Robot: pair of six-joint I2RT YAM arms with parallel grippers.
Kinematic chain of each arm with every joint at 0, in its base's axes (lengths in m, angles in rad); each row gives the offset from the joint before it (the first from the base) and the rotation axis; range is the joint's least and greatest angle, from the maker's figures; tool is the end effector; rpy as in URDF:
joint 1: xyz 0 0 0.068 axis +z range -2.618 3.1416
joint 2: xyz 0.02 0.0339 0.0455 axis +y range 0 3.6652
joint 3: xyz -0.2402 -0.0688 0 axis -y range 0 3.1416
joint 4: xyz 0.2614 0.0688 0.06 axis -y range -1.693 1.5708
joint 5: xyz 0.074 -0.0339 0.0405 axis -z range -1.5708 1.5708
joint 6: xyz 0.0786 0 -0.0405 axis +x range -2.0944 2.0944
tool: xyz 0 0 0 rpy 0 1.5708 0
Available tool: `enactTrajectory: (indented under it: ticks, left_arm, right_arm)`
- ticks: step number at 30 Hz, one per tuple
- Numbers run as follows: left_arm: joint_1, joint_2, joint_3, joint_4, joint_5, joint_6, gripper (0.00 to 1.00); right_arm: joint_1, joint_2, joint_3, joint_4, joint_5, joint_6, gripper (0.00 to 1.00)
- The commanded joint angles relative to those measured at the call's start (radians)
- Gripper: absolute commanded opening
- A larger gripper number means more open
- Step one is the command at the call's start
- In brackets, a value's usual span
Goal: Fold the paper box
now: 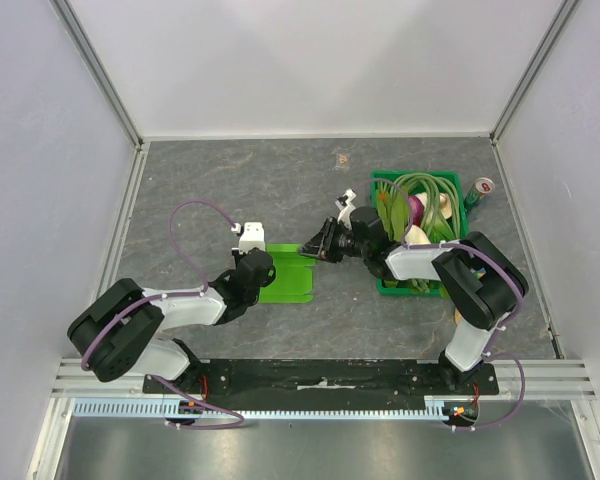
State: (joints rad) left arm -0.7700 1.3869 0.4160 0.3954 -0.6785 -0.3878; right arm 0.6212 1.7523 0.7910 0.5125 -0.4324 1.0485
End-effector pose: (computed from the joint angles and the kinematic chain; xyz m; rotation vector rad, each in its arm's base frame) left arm 0.2401 -0.1641 0.0942 0.0034 2.0083 -0.0036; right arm 0.3005 0.2556 0.1067 0.1770 2.3093 1.4068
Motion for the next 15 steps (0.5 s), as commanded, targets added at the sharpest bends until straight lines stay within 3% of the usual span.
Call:
enactTrajectory:
  ticks: [1,4,7,12,13,15]
  left_arm:
    - [-0.005,-0.022,0.006,0.011,-0.021,-0.025,0.02]
    - [-0.005,-0.026,0.0,0.013,-0.023,-0.034,0.02]
    - [-0.003,-0.02,-0.002,0.014,-0.027,-0.04,0.02]
    - [-0.003,-0.015,0.001,-0.001,-0.036,-0.06,0.02]
    - [-0.005,-0.015,0.0,-0.003,-0.039,-0.066,0.02]
    - [-0.003,-0.02,-0.003,-0.012,-0.049,-0.083,0.02]
  right_arm:
    - [-0.011,0.027,-0.042,0.228,-0.037,0.122,0.26]
    - [-0.015,0.053,-0.061,0.322,-0.045,0.151,0.16]
    - [-0.024,0.079,-0.09,0.417,-0.058,0.205,0.0]
    - [-0.026,0.078,-0.095,0.393,-0.054,0.167,0.0]
    - [-0.031,0.072,-0.088,0.335,-0.049,0.151,0.05]
    - [-0.032,0.038,-0.076,0.244,-0.039,0.055,0.29]
